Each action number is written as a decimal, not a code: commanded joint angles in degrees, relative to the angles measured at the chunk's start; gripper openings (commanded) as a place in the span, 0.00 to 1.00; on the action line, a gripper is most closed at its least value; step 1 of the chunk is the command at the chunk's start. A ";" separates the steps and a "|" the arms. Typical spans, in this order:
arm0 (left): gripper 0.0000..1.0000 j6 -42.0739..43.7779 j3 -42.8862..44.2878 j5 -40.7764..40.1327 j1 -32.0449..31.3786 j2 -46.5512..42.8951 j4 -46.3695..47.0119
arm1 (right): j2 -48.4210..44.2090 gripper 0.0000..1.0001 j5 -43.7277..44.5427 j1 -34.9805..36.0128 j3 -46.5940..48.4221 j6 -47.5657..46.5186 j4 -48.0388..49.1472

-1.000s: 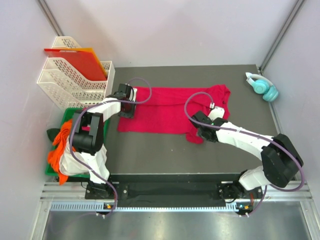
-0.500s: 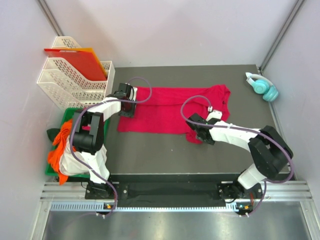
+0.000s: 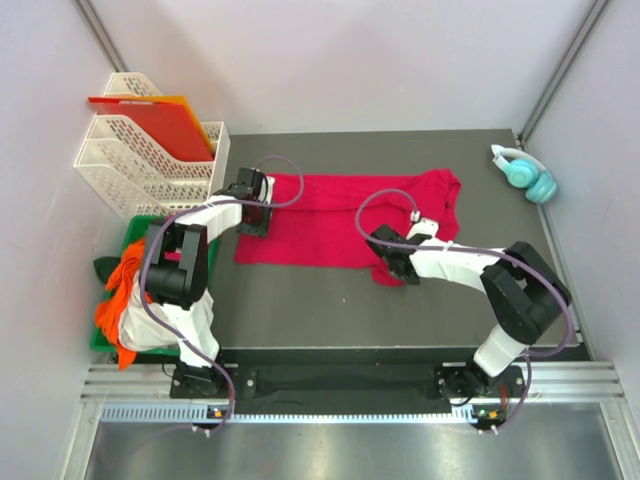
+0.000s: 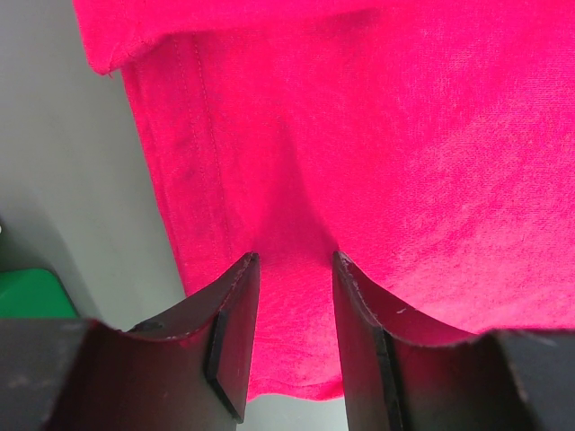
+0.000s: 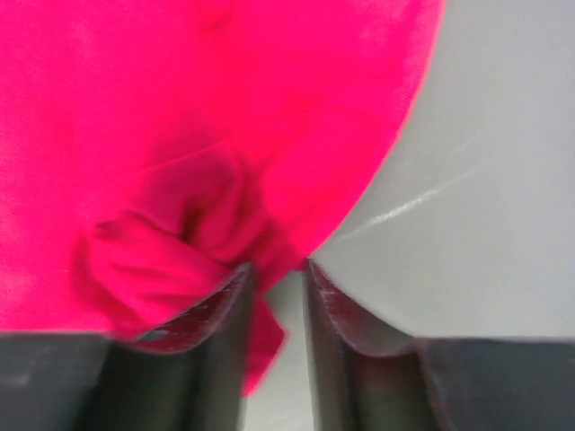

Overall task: Fold and stack the t-shirts
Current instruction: Fold the tshirt

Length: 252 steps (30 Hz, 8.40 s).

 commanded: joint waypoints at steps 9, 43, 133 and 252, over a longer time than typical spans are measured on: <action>0.43 -0.40 -0.30 -0.55 -0.30 -1.88 1.15 | -1.72 0.00 -3.40 -0.76 -4.81 5.76 -4.65; 0.41 -1.81 1.37 -4.24 -0.30 0.23 -0.08 | -15.35 0.16 11.36 -7.44 -1.12 9.29 -30.85; 0.38 -3.21 27.02 -3.02 -0.12 22.28 -9.13 | 48.88 0.33 -17.99 -25.37 74.62 -31.06 -12.39; 0.42 -2.42 -10.49 2.08 0.76 -12.87 -0.61 | -1.47 0.05 -7.62 -6.56 -7.19 5.15 -3.07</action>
